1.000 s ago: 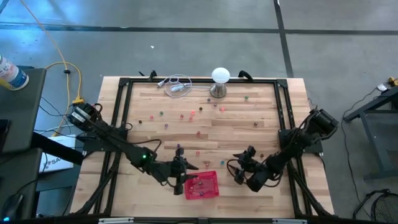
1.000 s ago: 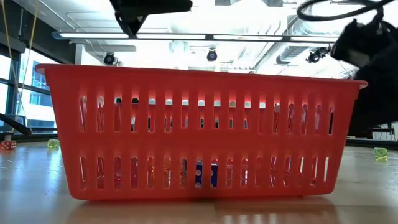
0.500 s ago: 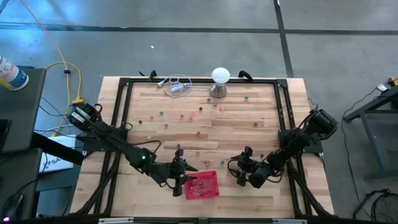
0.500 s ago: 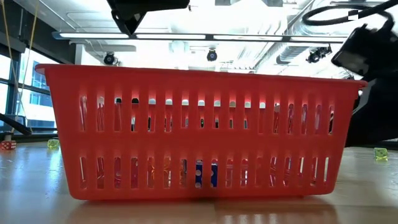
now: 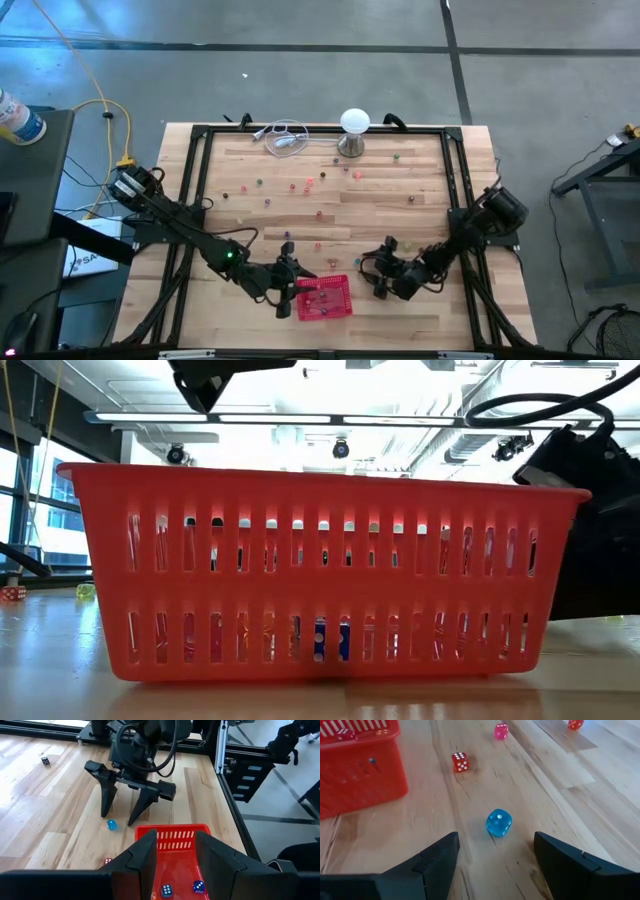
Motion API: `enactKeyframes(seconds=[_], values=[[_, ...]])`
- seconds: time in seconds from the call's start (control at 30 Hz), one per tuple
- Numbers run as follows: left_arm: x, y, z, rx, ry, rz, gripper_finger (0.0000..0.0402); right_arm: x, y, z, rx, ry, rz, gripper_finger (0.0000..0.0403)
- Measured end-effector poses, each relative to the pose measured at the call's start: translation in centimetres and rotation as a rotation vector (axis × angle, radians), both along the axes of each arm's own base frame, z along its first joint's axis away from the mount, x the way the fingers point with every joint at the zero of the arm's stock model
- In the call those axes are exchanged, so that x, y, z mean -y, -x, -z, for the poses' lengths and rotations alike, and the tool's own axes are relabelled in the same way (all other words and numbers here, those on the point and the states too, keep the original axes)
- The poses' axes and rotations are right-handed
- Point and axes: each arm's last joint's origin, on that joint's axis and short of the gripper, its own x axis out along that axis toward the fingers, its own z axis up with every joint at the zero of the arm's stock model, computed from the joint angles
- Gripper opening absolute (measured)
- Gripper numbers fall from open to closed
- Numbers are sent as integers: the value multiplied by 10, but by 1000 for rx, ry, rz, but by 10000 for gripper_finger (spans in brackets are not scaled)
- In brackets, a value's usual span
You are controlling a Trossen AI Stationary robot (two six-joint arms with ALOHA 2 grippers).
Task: Pick & Place Dice
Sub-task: Put the light blue dice into the red bin
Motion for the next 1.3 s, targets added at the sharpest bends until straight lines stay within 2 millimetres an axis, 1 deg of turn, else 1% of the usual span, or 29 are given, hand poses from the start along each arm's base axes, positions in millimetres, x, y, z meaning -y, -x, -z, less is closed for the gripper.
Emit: enactKeyframes(seconds=[0.27, 0.4, 0.47, 0.63, 0.97, 1.07, 1.1, 1.2, 1.3], values=[[0, 0, 0, 0, 0, 0, 128, 10, -9, 0, -36, -10, -47, 254], [0, 0, 0, 0, 0, 0, 128, 12, -10, 0, -44, -12, -52, 253], [0, 0, 0, 0, 0, 0, 128, 12, -10, 0, -47, -8, -54, 247], [0, 0, 0, 0, 5, -2, 128, 13, -10, 1, -55, -1, -62, 202], [0, 0, 0, -1, 15, -4, 128, 15, -11, 1, -57, 1, -52, 76], [1, 0, 0, -1, 16, -3, 128, 15, -11, 1, -57, 2, -52, 43], [1, 1, 0, -1, 16, -2, 128, 16, -11, 1, -57, 2, -52, 38], [1, 1, 0, -2, 30, -7, 128, 17, -12, -1, -47, -5, -51, 37], [1, 1, 0, -3, 39, -10, 128, 16, -14, -15, -11, -10, -64, 37]])
